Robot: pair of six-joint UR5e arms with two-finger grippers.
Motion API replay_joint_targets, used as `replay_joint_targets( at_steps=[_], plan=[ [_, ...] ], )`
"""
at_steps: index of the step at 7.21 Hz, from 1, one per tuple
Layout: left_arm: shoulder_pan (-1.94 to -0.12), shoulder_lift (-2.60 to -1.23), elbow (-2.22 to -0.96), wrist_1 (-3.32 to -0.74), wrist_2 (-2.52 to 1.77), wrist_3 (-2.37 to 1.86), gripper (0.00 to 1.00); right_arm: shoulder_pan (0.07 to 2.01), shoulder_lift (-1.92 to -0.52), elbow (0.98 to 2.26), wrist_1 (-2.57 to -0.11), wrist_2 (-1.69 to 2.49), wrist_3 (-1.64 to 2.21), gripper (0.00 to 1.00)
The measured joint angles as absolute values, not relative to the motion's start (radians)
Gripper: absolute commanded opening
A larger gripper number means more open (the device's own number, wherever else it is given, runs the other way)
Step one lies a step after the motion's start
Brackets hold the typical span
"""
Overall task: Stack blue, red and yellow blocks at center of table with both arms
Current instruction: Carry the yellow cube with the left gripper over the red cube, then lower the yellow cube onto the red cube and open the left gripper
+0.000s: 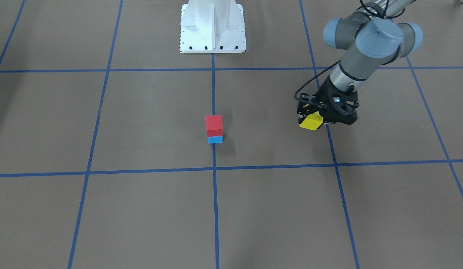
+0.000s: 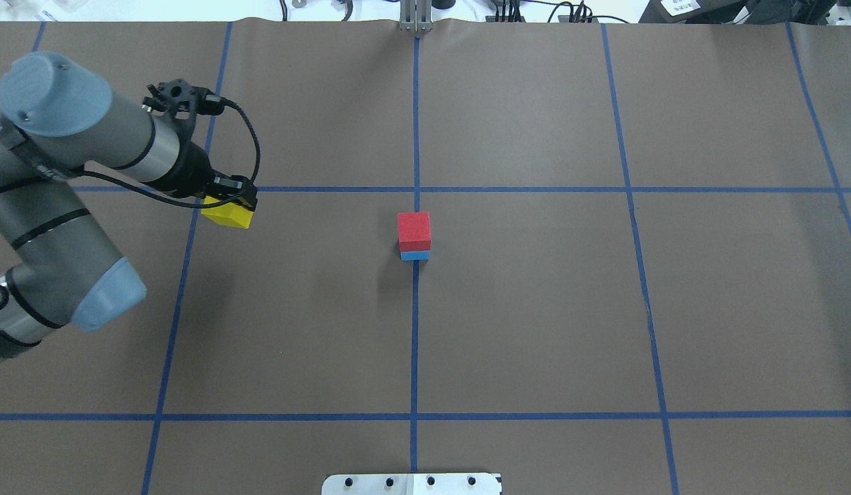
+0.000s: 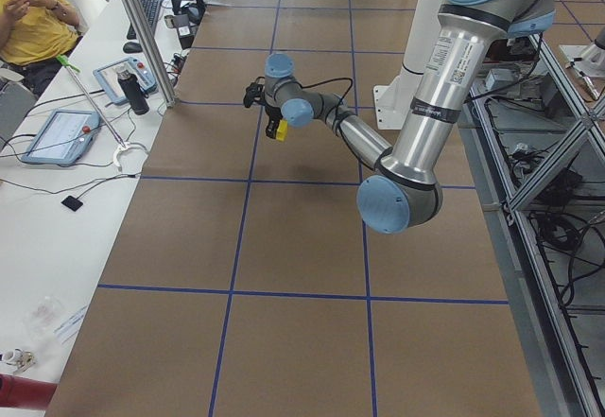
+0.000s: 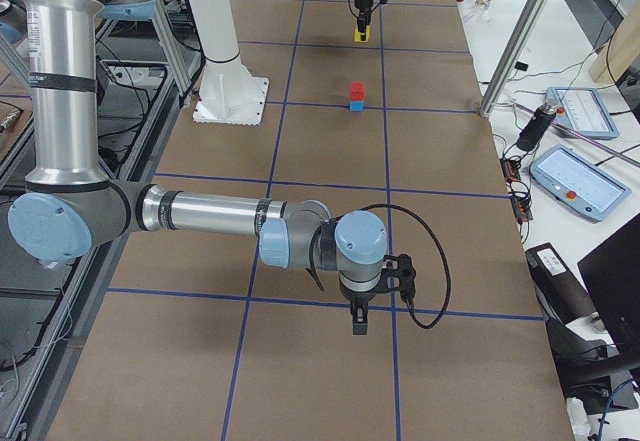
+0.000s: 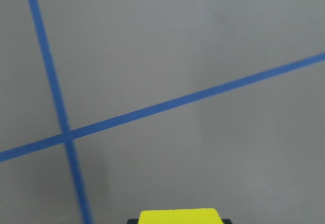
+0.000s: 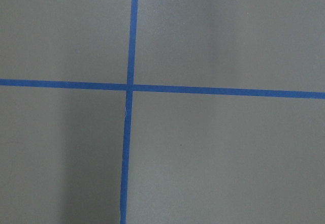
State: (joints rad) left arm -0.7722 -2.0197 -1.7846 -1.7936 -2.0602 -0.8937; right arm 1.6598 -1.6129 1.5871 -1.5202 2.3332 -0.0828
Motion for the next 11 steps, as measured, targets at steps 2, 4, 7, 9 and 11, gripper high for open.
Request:
replay_joint_targets(
  at_steps=[2,4,7,9,11],
  plan=[
    [-0.677,-2.214,-1.769,-1.586,-1.985,-1.027,0.0,1.66,-1.613,1.588,-1.52,2.333,-0.083,1.0],
    [-0.618,-2.385,-1.659,-1.517,-1.93,-1.133,0.0,1.66,-1.613,1.588,-1.52,2.333,-0.083,1.0],
    [-0.57,-2.536,-1.476,-1.51,-1.878,-1.199,0.0,1.66,-1.612,1.588,-1.52,2.333,-0.083,1.0],
    [-0.567,-2.544,-1.449,-1.511,-1.875,-1.195,0.03,1.66,-1.611,1.588,-1.52,2.333,-0.083,1.0],
    [-0.566,-2.541,-1.438,-1.512,-1.875,-1.194,0.12,1.66,-1.611,1.588,-1.52,2.333,-0.083,1.0]
  ],
)
